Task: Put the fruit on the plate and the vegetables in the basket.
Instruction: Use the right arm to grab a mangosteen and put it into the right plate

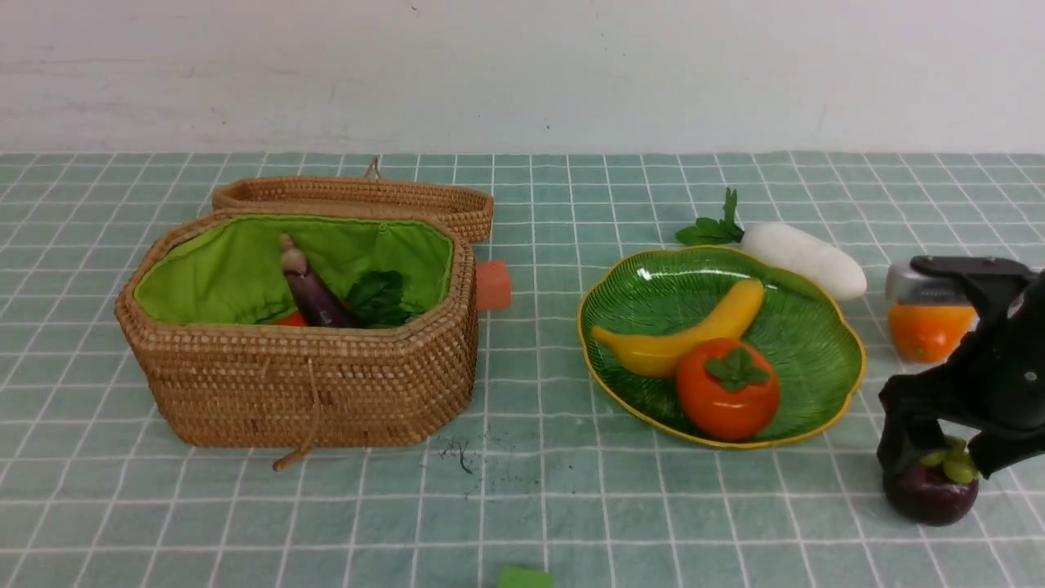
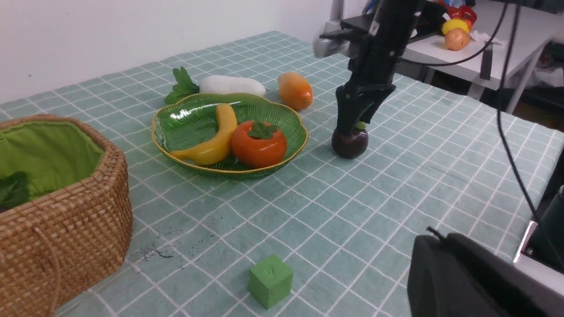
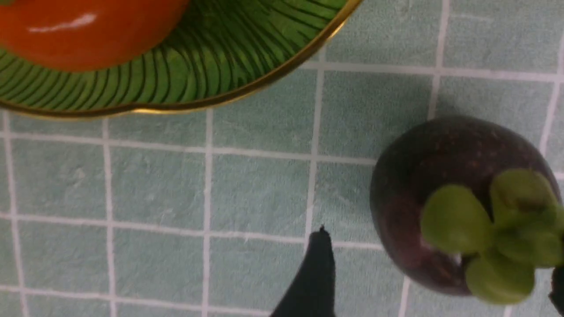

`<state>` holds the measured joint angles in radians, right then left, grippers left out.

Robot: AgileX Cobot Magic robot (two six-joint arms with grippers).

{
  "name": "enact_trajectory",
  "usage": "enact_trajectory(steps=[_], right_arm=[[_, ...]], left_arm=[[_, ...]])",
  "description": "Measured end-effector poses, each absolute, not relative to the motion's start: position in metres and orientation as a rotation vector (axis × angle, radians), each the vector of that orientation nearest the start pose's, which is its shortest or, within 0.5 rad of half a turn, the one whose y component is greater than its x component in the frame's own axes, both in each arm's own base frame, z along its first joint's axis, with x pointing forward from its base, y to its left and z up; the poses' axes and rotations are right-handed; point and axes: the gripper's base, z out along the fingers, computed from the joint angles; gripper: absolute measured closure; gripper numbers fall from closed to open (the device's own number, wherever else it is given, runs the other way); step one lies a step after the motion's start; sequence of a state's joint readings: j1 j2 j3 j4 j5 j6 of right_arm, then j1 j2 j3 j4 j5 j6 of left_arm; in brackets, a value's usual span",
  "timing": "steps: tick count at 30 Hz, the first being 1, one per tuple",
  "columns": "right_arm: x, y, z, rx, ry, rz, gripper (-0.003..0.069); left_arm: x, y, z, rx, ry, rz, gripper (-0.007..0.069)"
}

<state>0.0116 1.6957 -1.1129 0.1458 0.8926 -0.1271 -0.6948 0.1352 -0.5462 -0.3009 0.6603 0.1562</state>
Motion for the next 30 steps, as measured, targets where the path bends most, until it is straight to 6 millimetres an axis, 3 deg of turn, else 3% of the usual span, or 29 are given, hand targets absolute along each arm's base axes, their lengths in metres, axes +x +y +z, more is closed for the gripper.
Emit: enact_trajectory(steps=[5,13,18,23,27,30], right_arm=[[0.332,0.015,0.187,-0.063,2.987,0.178,0.0051],[0.334,0.017,0.179,-0.024,3.017,0.222,0.0076],[0.325,0.014,0.198,0.004,2.983,0.174,0.0076],[0.321,0.016,0.248,0.079,2.736,0.216,0.0076],[0.336,0.021,0.255,0.079,2.559,0.271,0.0076],[0.358,0.031,0.234,-0.003,2.479,0.272,0.0076]], left_arm=[[0.007,-0.028,0.326,0.663,1.636,-0.735,0.0638],[0.007,-0.028,0.326,0.664,1.635,-0.734,0.0638],[0.007,-0.028,0.326,0.665,1.634,-0.733,0.0638],[0.009,-0.028,0.332,0.622,1.570,-0.739,0.0638],[0.011,-0.027,0.339,0.578,1.503,-0.744,0.0638],[0.012,-0.026,0.344,0.546,1.457,-0.749,0.0638]])
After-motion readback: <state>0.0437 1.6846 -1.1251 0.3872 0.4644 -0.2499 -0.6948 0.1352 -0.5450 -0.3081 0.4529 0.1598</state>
